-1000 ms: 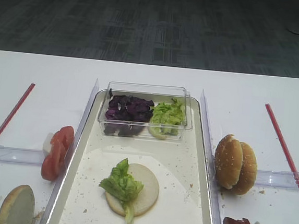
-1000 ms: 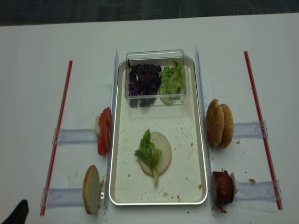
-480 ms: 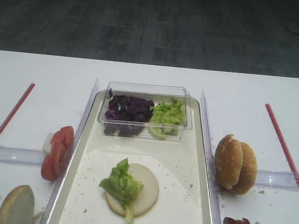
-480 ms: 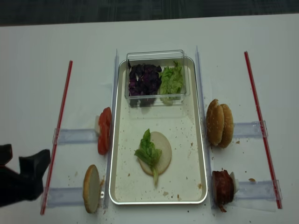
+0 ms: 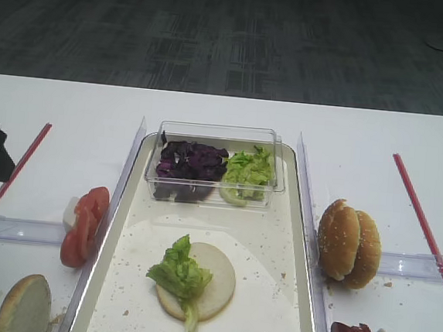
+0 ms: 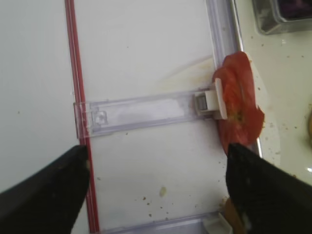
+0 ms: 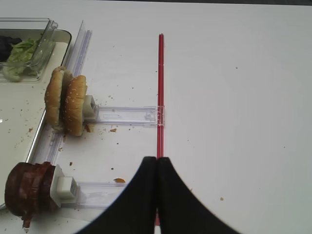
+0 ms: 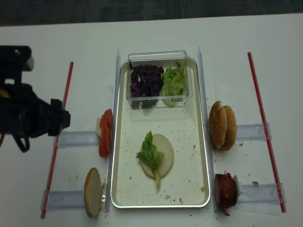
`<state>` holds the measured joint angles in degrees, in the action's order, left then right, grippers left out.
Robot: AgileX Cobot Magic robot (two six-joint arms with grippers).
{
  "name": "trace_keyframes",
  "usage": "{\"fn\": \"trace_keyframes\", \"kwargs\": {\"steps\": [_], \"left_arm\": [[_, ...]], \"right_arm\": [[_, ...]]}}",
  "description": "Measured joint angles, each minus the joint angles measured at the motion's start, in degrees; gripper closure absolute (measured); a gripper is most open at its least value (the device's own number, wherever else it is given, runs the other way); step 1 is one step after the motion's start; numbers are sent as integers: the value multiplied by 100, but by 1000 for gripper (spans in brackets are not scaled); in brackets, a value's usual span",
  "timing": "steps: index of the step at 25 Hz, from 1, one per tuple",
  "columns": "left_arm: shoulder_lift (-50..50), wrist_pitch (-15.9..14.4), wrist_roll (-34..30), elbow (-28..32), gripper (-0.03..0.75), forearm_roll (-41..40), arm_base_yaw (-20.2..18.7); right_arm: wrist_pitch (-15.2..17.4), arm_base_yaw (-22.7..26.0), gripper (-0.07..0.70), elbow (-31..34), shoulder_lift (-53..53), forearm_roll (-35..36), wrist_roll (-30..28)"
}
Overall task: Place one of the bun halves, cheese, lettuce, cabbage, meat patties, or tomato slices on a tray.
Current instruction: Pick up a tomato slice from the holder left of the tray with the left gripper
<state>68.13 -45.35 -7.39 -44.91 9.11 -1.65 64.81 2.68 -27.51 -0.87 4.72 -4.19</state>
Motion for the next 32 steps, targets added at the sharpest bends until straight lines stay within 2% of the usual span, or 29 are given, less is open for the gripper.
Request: {"fn": "trace_keyframes", "kwargs": {"steps": [8, 18, 21, 27, 32], "left_arm": [[1857, 110, -70, -861, 188, 0, 0], [2255, 173, -116, -1013, 190, 0, 0], [2255, 51, -72, -1027, 190, 0, 0], [2255, -435, 7, -1063, 190, 23, 0], [2220, -653, 150, -1086, 190, 60, -262]], "right_arm": [[0, 0, 595, 0, 0, 0, 0], [0, 0, 595, 0, 0, 0, 0], [0, 0, 595, 0, 0, 0, 0], [0, 0, 595, 0, 0, 0, 0], [0, 0, 595, 0, 0, 0, 0]]}}
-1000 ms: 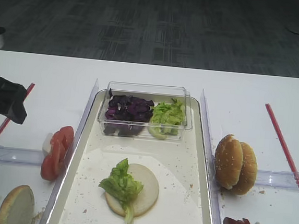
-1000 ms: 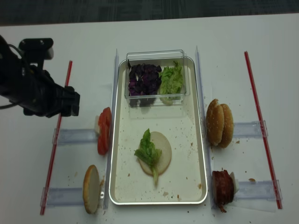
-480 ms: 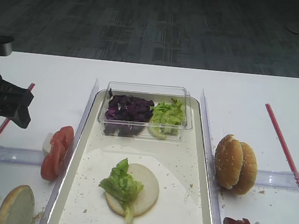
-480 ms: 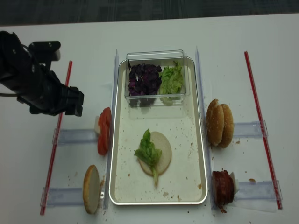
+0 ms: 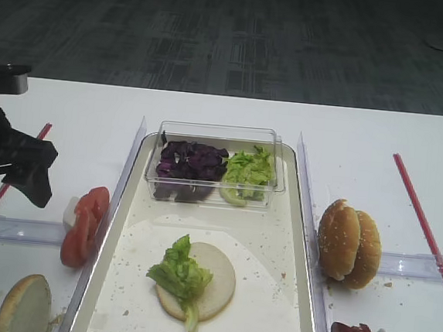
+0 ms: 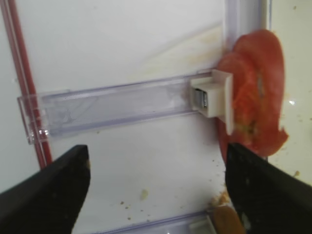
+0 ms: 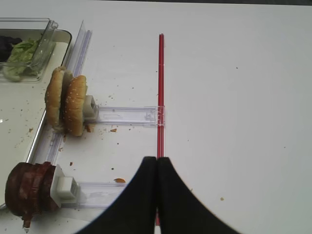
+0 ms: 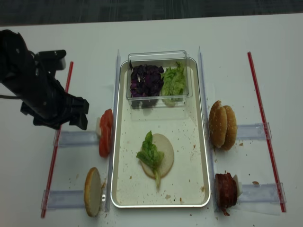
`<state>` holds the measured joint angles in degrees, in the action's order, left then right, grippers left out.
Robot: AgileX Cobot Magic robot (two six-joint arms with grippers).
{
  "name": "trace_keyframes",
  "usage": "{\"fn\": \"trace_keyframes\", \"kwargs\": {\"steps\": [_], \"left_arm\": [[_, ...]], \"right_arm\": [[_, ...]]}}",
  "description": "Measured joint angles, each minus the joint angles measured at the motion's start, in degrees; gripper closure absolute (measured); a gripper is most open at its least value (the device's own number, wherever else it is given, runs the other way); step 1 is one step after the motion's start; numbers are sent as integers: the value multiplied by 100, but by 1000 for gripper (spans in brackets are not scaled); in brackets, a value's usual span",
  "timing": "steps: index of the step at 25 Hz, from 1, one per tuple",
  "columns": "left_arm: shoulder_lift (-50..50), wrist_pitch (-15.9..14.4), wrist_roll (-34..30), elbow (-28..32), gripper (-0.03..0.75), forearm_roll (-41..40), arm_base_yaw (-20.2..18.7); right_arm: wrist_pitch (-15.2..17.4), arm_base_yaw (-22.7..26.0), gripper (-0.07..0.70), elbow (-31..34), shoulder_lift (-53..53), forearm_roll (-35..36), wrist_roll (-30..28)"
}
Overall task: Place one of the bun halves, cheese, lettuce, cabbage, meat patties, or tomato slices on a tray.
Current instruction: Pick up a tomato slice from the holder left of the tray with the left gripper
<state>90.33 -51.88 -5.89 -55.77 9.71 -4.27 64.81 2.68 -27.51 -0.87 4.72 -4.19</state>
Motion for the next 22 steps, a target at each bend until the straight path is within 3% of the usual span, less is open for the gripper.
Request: {"fn": "trace_keyframes", "kwargs": {"steps": [8, 14, 18, 22], "left_arm": [[-64, -483, 549, -562, 190, 0, -884], [-64, -612, 1050, -739, 190, 0, -1606], [-64, -745, 1285, -739, 190, 0, -1909], [-64, -745, 1347, -739, 191, -12, -1974]], "right_arm": [[0, 0, 595, 0, 0, 0, 0], [0, 0, 595, 0, 0, 0, 0], [0, 0, 595, 0, 0, 0, 10], [0, 0, 595, 0, 0, 0, 10]]}}
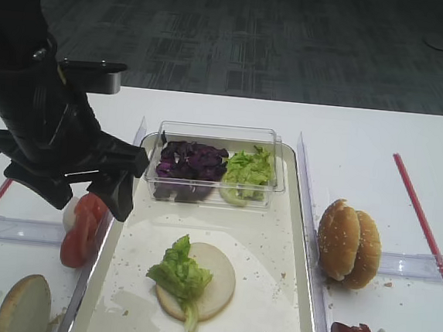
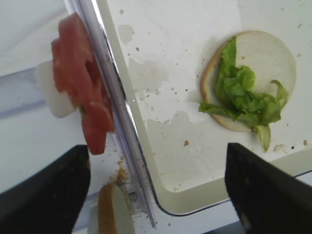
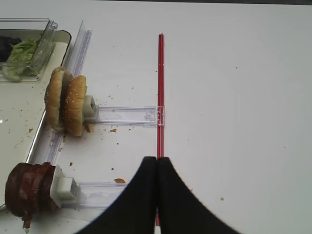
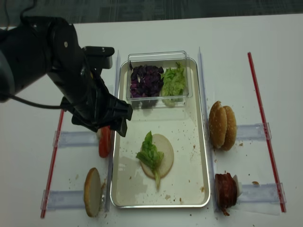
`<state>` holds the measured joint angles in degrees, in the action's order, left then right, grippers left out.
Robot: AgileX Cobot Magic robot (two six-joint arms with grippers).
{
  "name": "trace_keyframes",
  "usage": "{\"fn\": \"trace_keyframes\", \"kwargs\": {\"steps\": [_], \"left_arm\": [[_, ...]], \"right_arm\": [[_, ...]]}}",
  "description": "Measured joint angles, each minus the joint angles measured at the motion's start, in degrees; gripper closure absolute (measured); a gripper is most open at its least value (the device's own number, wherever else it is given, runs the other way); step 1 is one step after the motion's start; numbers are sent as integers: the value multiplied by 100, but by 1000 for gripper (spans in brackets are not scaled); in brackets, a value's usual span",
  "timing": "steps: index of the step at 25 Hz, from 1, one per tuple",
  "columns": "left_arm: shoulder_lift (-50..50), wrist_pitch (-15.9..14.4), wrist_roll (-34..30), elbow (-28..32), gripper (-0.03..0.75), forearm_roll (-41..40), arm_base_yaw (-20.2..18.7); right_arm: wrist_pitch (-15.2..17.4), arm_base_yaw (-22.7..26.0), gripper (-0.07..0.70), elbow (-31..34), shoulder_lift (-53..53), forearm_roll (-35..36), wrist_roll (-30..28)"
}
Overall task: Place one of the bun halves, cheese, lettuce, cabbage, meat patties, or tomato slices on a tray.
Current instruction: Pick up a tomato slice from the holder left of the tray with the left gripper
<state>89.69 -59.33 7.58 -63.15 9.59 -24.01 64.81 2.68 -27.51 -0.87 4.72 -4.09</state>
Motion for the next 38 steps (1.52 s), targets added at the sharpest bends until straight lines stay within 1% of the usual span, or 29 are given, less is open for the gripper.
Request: {"fn": "trace_keyframes", "kwargs": {"steps": [2, 6, 11, 17, 22, 26, 29, 35, 38], "left_arm": [[0, 0, 71, 0, 191, -50, -9], [10, 134, 183, 0, 213, -181, -9], [359, 288, 192, -32, 254, -191, -13], [712, 462, 192, -61, 263, -254, -13], [923, 462, 192, -363, 263, -403, -22], [1130, 364, 192, -544, 264, -479, -22], [1224, 310, 192, -554, 266, -479, -22], [1249, 311, 219, -557, 308, -491, -22], [1273, 311, 271, -557, 315, -514, -22]], "right_arm": [[0, 0, 595, 0, 0, 0, 0], [0, 0, 595, 0, 0, 0, 0], [0, 0, 595, 0, 0, 0, 0], [0, 0, 595, 0, 0, 0, 0], [0, 0, 595, 0, 0, 0, 0], [0, 0, 595, 0, 0, 0, 0], [0, 0, 595, 0, 0, 0, 0], [0, 0, 595, 0, 0, 0, 0], [0, 0, 595, 0, 0, 0, 0]]}}
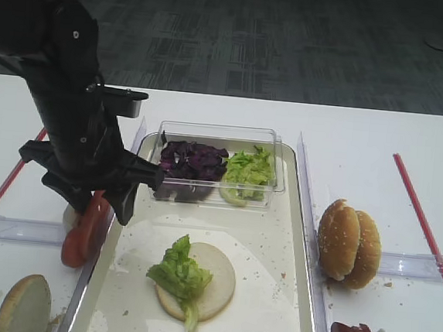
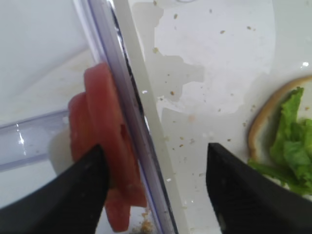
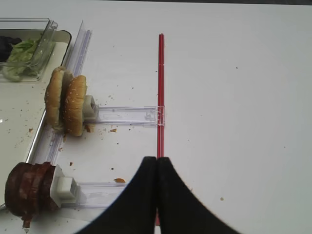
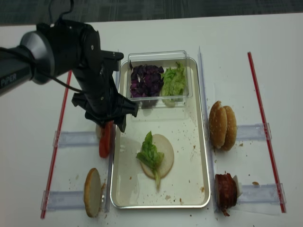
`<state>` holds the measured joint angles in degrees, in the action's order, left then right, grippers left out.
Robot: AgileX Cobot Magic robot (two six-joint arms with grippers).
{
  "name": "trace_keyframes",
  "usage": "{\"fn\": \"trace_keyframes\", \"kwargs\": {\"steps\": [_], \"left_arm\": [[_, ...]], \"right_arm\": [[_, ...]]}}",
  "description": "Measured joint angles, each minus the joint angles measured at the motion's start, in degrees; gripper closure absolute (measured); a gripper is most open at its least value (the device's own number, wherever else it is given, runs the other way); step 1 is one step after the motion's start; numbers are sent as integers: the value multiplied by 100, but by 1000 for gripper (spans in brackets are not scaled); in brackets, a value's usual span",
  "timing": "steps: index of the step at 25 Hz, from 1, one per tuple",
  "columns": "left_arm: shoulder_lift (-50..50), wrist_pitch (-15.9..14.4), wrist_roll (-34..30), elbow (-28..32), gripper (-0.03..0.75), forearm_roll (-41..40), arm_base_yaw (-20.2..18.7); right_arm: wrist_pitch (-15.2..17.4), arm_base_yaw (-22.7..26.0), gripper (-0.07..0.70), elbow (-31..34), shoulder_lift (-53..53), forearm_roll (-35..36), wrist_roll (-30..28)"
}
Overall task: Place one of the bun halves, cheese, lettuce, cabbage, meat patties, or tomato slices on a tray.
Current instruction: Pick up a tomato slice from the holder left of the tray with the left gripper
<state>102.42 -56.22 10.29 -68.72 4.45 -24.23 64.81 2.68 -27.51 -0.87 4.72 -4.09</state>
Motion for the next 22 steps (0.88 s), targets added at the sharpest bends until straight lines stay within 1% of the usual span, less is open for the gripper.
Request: {"fn": "trace_keyframes", "kwargs": {"steps": [5, 10, 13, 22], "left_arm": [[132, -77, 33, -21, 323, -134, 0], [196, -87, 33, -57, 381, -157, 0], [196, -123, 33, -57, 400, -221, 0], [196, -241, 33, -102, 409, -388, 0]], "right_arm": [[0, 0, 595, 0, 0, 0, 0], [0, 0, 595, 0, 0, 0, 0], [0, 0, 595, 0, 0, 0, 0], [0, 0, 595, 0, 0, 0, 0]]}}
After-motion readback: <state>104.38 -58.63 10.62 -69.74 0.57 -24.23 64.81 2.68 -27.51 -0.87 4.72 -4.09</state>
